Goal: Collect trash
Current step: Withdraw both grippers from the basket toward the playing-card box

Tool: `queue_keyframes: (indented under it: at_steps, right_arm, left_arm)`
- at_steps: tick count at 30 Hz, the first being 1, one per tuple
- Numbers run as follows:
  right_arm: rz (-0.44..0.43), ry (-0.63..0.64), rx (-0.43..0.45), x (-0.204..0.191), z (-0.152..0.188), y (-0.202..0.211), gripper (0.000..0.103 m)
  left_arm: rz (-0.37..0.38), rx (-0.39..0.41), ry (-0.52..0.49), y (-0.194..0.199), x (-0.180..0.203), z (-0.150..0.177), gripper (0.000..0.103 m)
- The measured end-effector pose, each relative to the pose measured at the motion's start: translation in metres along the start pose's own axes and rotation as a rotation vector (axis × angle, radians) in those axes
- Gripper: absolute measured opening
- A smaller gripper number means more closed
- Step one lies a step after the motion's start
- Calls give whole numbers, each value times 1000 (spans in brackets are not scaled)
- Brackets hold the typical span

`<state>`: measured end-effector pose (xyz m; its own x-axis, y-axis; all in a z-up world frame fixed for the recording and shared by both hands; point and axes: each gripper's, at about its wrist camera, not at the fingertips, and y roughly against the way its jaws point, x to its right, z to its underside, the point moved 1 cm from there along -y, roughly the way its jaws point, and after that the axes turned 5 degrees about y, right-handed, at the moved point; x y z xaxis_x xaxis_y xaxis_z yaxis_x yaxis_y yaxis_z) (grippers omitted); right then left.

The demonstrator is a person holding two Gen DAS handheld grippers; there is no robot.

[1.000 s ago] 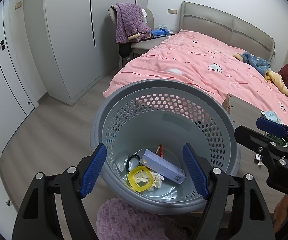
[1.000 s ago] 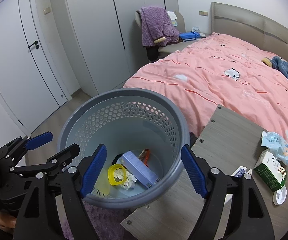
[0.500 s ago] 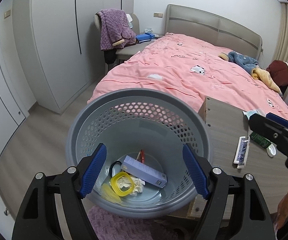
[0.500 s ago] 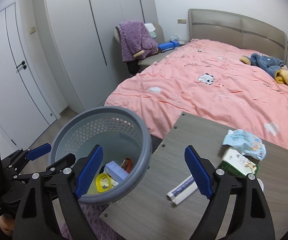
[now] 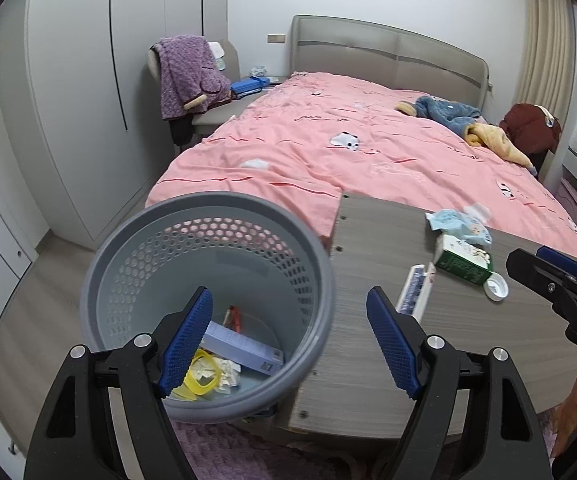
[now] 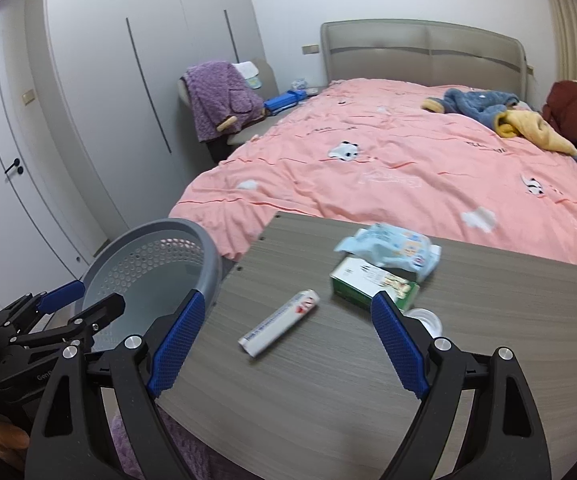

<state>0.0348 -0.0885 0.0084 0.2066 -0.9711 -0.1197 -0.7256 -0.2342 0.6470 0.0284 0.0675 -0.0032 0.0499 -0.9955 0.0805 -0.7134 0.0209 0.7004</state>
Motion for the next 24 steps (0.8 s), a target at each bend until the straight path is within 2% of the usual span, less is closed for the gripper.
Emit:
queue_keyframes:
  at_steps: [11, 17, 24]
  right_arm:
    - [63, -77, -51, 53, 36, 8, 83]
    - [85, -122, -81, 77, 46, -3, 83]
    - [94, -124, -118, 86, 48, -21, 83]
  left_arm:
    - [33, -59, -74, -21, 53, 17, 76]
    - [33, -83, -104, -33, 69, 20, 76]
    - [30, -120, -114, -55, 78, 16, 76]
